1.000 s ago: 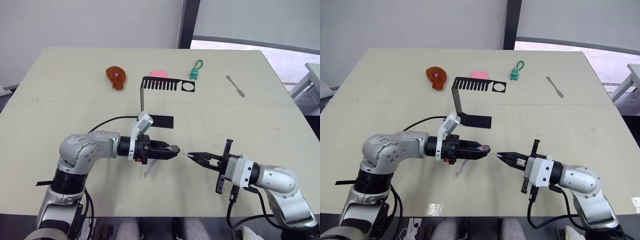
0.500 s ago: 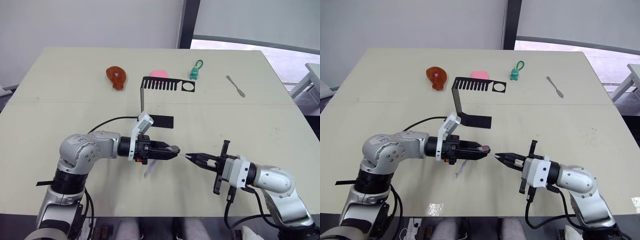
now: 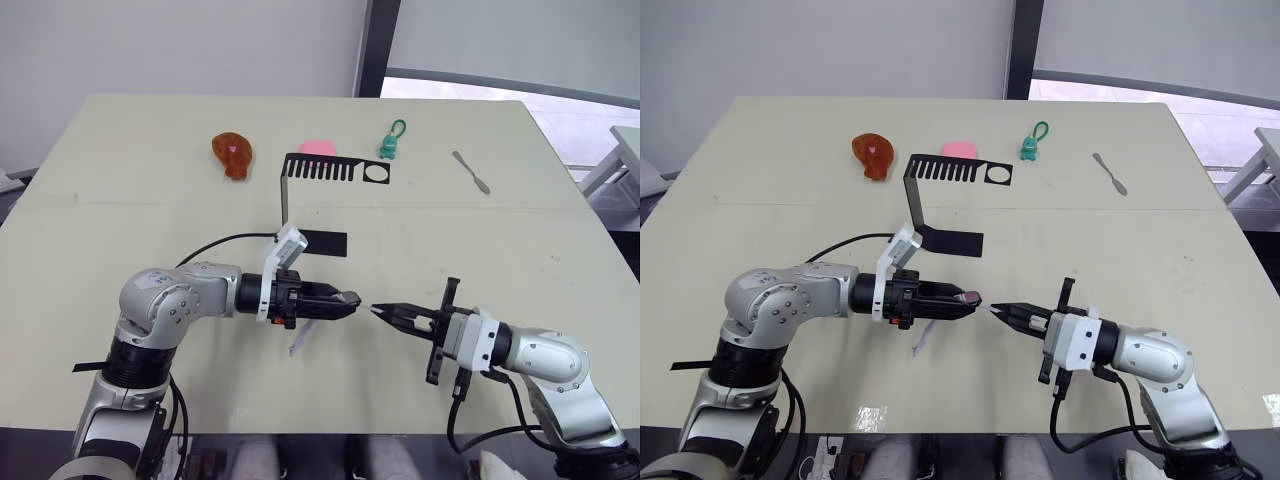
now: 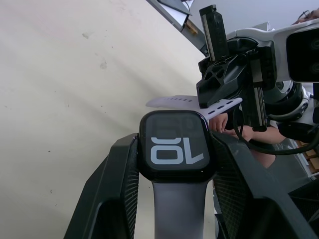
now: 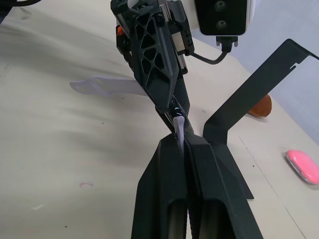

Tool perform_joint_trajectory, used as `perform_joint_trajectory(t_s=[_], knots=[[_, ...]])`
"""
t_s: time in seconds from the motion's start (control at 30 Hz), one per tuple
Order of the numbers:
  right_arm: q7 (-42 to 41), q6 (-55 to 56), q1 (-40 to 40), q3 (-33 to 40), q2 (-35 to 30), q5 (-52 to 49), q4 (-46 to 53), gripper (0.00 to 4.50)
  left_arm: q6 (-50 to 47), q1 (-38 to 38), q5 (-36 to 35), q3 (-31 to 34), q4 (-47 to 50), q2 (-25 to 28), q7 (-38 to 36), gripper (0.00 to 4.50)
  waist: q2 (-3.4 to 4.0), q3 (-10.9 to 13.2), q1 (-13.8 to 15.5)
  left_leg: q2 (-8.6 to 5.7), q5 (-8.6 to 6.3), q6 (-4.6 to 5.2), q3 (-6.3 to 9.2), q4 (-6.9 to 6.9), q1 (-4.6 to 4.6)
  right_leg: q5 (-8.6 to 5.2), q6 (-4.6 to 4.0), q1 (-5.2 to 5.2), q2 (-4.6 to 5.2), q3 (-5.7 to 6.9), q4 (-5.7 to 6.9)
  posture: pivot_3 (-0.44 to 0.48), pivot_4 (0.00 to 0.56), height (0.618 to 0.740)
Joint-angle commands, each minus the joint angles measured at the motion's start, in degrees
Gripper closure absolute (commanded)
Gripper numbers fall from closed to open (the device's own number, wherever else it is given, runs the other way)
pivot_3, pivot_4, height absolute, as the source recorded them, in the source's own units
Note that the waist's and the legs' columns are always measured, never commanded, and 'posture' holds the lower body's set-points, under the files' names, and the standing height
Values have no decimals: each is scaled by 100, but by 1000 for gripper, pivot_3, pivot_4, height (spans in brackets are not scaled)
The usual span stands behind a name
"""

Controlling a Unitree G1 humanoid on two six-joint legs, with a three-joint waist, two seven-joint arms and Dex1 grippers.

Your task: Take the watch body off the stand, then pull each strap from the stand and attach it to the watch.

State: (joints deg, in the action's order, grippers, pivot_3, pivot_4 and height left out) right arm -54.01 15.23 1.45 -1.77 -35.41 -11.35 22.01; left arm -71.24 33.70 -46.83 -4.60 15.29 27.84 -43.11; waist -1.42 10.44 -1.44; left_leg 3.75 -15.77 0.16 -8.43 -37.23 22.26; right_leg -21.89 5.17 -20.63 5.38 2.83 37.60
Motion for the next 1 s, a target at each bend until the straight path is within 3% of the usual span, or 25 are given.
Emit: perform_joint_trajectory(t_s=[0.03, 1.0], knots=[[140, 133, 55, 49, 23, -36, 43, 4500, 1, 105, -130, 40, 225, 5, -9, 2893, 0, 0, -1, 0, 0, 0, 0, 0, 0, 0, 0, 0, 0, 0, 0, 0, 150, 740], [155, 164, 155, -37, 109, 73, 18, 4500, -87, 109, -157, -14, 254, -34, 57, 2893, 0, 0, 0, 0, 0, 0, 0, 0, 0, 0, 0, 0, 0, 0, 0, 0, 150, 740]])
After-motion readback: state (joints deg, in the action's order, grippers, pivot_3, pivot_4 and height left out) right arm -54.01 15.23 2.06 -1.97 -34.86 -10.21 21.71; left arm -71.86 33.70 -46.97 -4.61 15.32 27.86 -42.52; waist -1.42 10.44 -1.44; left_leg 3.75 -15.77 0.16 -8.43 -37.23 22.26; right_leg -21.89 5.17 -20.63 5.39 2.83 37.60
